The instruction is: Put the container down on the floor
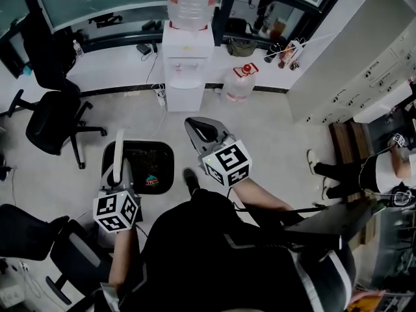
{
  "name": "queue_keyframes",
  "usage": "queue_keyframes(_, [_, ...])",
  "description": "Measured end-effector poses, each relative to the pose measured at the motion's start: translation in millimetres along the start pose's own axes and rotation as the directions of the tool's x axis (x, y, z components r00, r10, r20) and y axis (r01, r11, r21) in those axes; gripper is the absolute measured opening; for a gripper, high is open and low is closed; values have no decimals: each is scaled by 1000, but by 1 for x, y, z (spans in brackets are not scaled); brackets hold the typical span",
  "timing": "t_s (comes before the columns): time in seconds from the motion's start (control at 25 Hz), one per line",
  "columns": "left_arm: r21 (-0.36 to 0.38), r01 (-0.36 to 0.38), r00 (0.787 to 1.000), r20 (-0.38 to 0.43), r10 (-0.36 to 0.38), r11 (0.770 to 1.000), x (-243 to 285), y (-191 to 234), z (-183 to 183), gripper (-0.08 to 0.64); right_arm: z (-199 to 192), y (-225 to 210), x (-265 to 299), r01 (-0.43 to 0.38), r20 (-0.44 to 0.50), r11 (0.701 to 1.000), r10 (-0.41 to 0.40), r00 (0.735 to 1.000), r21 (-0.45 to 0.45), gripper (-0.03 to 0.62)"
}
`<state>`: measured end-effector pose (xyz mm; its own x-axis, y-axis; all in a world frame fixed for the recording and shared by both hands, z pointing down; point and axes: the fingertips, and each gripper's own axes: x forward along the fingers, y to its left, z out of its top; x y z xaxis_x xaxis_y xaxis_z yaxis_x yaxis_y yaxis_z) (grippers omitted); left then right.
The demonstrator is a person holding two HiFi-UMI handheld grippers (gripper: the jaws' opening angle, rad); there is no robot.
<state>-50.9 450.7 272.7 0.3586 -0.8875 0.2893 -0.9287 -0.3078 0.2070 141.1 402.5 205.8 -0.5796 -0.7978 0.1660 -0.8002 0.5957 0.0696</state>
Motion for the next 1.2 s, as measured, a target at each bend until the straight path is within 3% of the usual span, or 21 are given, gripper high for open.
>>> queue_keyframes(0.56, [-9,-65,998,3,65,998,88,13,52,14,6,-75,96,-79,-35,997,80,996,17,8])
queue_keyframes(0.76, [-29,-113,994,-9,113,993,117,16,58,14,2,-92,124,-147,-33,989,147,989,6,6])
queue_keyframes(1.2, [-40,-203,979,7,204,978,168,24,75,14,5,-147,164,-205,-11,979,205,979,5,8])
